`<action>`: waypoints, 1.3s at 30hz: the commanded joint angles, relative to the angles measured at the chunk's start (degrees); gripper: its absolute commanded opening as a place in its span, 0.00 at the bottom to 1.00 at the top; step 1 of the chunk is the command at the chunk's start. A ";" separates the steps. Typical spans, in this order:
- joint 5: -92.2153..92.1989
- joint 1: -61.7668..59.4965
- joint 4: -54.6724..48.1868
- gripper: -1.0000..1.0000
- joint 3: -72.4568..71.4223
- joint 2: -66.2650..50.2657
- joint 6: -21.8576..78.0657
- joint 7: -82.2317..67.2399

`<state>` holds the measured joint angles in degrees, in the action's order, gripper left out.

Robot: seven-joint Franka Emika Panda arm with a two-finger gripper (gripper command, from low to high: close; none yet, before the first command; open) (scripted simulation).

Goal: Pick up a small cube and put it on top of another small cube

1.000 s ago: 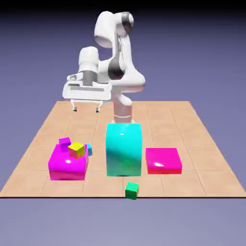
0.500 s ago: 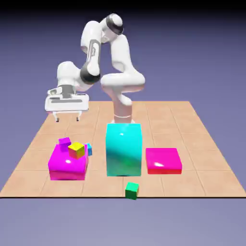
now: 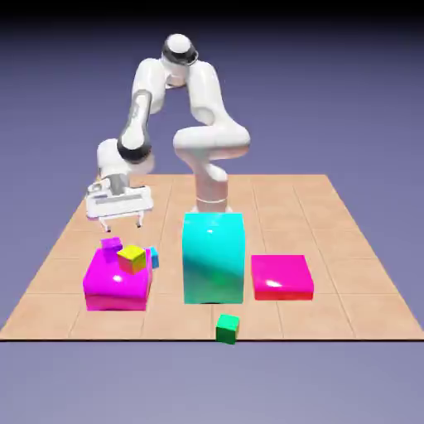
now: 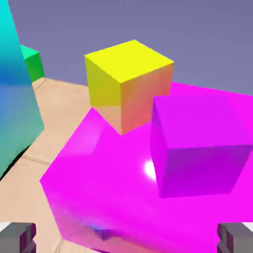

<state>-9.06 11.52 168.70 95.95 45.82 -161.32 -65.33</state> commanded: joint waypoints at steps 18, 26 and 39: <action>-1.62 18.48 -1.74 0.50 28.83 12.29 -11.21 -21.39; -1.59 8.52 0.10 0.00 21.52 6.29 -3.17 -19.77; 11.64 4.70 1.10 0.00 0.03 -0.19 -2.08 -3.32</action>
<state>2.57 16.22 169.79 95.98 45.63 -163.34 -68.67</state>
